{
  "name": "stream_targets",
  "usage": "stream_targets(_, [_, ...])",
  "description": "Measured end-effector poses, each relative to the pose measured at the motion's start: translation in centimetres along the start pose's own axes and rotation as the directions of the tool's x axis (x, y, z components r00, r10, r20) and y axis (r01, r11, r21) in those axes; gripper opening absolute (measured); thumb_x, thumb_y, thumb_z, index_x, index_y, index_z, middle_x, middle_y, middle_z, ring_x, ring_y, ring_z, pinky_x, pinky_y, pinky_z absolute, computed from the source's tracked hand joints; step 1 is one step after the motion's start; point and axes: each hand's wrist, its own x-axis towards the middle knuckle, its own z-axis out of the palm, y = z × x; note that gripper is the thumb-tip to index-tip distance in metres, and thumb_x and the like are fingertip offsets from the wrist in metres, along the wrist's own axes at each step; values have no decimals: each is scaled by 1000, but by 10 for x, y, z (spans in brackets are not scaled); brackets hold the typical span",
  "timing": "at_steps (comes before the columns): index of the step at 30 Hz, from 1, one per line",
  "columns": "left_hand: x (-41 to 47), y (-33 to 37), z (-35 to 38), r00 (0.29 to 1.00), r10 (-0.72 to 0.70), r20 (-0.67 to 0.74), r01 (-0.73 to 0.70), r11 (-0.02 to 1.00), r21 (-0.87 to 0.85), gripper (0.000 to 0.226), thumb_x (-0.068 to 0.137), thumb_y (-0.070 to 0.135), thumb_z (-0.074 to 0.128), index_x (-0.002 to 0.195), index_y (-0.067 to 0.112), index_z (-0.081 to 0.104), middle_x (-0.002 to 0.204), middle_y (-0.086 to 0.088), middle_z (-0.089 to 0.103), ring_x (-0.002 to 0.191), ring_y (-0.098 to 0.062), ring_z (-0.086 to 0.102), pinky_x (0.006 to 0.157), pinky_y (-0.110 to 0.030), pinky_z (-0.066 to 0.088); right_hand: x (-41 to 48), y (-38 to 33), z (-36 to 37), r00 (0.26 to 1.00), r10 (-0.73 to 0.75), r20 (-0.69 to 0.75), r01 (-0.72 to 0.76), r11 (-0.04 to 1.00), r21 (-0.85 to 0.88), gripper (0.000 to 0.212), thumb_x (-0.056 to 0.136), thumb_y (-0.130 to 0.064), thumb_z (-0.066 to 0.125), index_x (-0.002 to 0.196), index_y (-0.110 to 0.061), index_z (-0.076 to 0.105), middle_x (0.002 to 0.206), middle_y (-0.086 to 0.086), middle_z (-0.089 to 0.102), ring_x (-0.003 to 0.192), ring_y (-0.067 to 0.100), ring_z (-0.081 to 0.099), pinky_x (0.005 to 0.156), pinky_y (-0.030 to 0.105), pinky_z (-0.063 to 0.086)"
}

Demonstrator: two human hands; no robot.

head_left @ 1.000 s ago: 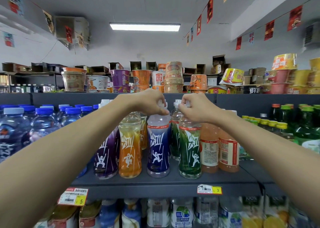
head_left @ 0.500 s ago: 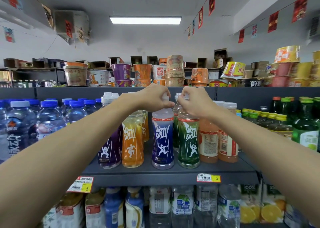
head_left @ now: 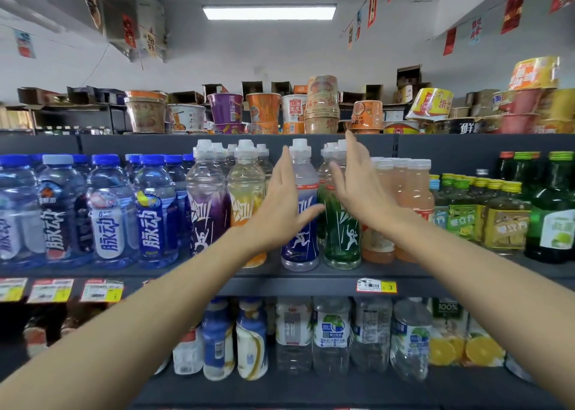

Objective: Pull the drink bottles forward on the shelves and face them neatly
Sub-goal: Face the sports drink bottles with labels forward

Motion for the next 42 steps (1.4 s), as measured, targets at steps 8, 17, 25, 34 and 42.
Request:
stream_targets(8, [-72, -23, 41, 997, -69, 25, 73, 980, -187, 108, 80, 29, 83, 158, 20, 9, 155, 4, 37, 141, -7, 36, 118, -31, 31, -99, 27, 17, 990, 49, 136, -53, 998, 27, 97, 97, -44, 59, 158, -26, -15, 166, 8, 15, 145, 18, 31, 112, 27, 16])
stream_targets(17, [-67, -36, 36, 978, -167, 125, 185, 971, -153, 115, 69, 24, 91, 156, 24, 15, 141, 4, 56, 112, 6, 47, 83, 10, 28, -109, 55, 19, 952, 79, 295, -68, 997, -45, 93, 77, -51, 81, 147, -27, 26, 122, -2, 67, 78, -10, 53, 70, -2, 36])
stream_targets(25, [-63, -36, 36, 964, -220, 151, 240, 961, -138, 121, 70, 27, 91, 158, 20, 8, 139, -2, 59, 112, -2, 54, 91, -9, 34, -106, 57, 24, 961, 115, 252, -105, 993, -54, 94, 71, -62, 80, 143, -15, 41, 130, 0, 62, 112, 14, 58, 92, 21, 40])
stream_targets(34, [-60, -42, 37, 966, -199, 166, 225, 962, -153, 121, 69, 28, 91, 158, 18, 9, 142, -3, 56, 123, -11, 55, 95, -10, 36, -101, 55, 23, 936, 159, 315, -150, 987, -52, 91, 71, -66, 78, 138, -13, 47, 129, 1, 64, 115, 17, 61, 90, 22, 45])
stream_targets(42, [-58, -49, 39, 970, -179, 166, 205, 966, -156, 122, 68, 32, 91, 158, 24, 9, 139, 0, 59, 112, 2, 53, 83, 6, 33, -101, 52, 23, 929, 213, 303, -207, 977, -53, 103, 65, -72, 78, 142, -13, 42, 126, 1, 63, 107, 14, 59, 84, 24, 48])
